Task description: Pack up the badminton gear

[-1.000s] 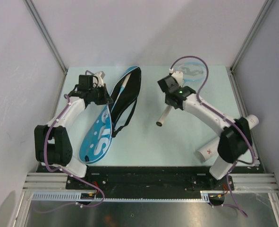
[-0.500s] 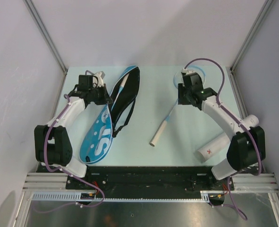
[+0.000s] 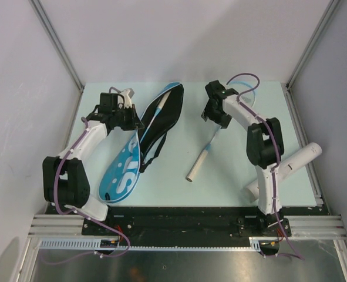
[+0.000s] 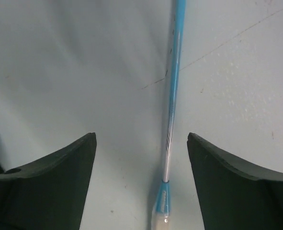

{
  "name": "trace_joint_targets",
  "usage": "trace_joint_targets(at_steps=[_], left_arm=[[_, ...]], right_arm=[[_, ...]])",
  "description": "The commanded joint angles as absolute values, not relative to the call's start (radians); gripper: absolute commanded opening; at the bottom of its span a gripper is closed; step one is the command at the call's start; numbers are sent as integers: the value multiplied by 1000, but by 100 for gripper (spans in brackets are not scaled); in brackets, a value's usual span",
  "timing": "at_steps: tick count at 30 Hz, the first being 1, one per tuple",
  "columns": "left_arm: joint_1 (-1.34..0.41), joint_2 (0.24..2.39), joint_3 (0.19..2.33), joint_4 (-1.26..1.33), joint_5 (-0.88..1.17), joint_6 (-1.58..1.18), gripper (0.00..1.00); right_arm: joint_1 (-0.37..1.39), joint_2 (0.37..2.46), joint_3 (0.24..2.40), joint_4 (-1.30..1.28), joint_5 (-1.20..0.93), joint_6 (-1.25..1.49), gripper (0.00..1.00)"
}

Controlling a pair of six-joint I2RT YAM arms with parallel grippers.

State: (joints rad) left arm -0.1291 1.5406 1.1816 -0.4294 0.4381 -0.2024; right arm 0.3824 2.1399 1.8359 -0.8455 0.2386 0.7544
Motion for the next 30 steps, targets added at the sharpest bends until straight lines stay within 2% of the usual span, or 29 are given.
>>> trace_joint_targets(at_steps=[1,2,8,14,17,18,19,21,25,30], left_arm=[[-133,1474,1198,-357,492,-212,0],[-135,1473,1198,-357,494,-212,0],[-135,1477,1198,-350,511,-222,0],[-135,1477,1195,-347,522,-226,1],[-133,1474,1195,-345,520,-224,0],[-133,1471,1193,-344,519,-222,0],[-133,1473,1193,-345,512,-221,0],[-133,1471,1192,-344,509,-218,0],[-133,1471,1192,-342,500,-213,0],[-130,1479,1192,-344,486,-207,0]], right_arm=[[397,2235,1944,-1042,336,905,73],[396,2244,1941,-1042,337,913,68],[385,2253,1852,-948,313,907,66],[373,2296,1845,-913,308,905,54],[365,2315,1826,-899,276,913,42],[357,2318,1816,-896,261,916,31],[354,2322,1806,-891,240,922,25],[348,2313,1792,-887,238,919,0],[367,2195,1715,-845,308,856,0],[413,1886,1608,-666,274,606,0]])
